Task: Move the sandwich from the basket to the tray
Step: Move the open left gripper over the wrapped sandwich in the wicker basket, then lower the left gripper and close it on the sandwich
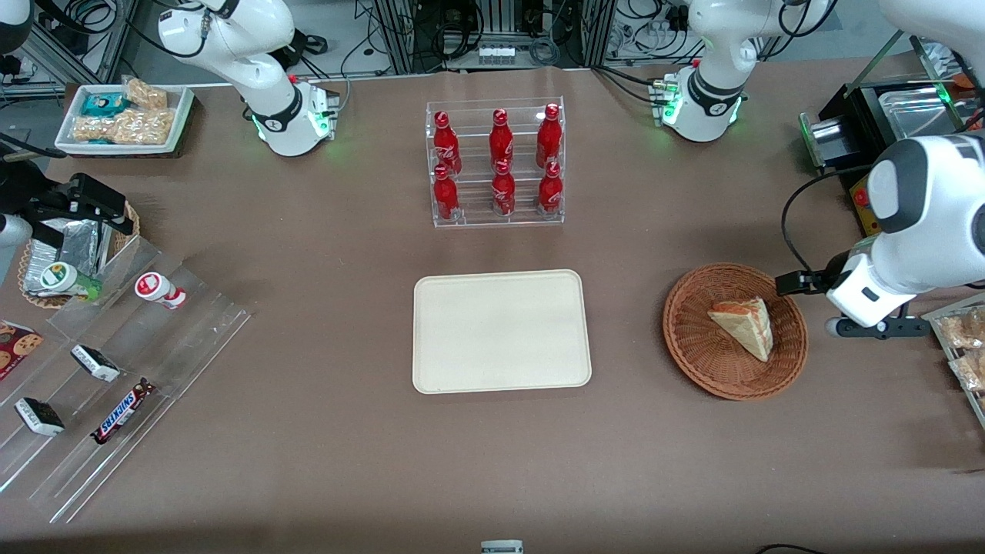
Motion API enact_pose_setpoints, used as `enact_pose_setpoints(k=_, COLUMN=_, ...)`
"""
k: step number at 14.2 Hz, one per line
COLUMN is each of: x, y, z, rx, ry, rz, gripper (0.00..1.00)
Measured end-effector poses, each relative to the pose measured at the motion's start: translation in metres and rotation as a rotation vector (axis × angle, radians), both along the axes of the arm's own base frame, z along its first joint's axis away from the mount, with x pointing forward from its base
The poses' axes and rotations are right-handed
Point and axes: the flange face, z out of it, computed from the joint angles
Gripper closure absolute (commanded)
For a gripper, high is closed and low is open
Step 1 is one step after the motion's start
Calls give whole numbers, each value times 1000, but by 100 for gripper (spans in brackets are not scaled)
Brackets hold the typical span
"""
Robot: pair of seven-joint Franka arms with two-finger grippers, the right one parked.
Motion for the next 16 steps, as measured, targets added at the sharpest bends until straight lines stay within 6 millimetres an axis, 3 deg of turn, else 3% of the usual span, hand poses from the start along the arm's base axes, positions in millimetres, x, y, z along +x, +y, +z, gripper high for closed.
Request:
enact_pose_setpoints(k=4, x=-9, y=1, z=-26, rx=28, ry=-1, rz=171, gripper=0)
enact_pose_setpoints(k=9, x=-11, y=1, z=-40, rx=88, ry=-46, rz=609, gripper=0)
enact_pose_setpoints(k=12, x=-21, y=-1, z=-69, rx=97, ry=-89, rz=812, gripper=0)
enact_pose_setpoints(k=16, x=-29, y=-12, z=-92, rx=97, ry=-105, rz=892, gripper=0)
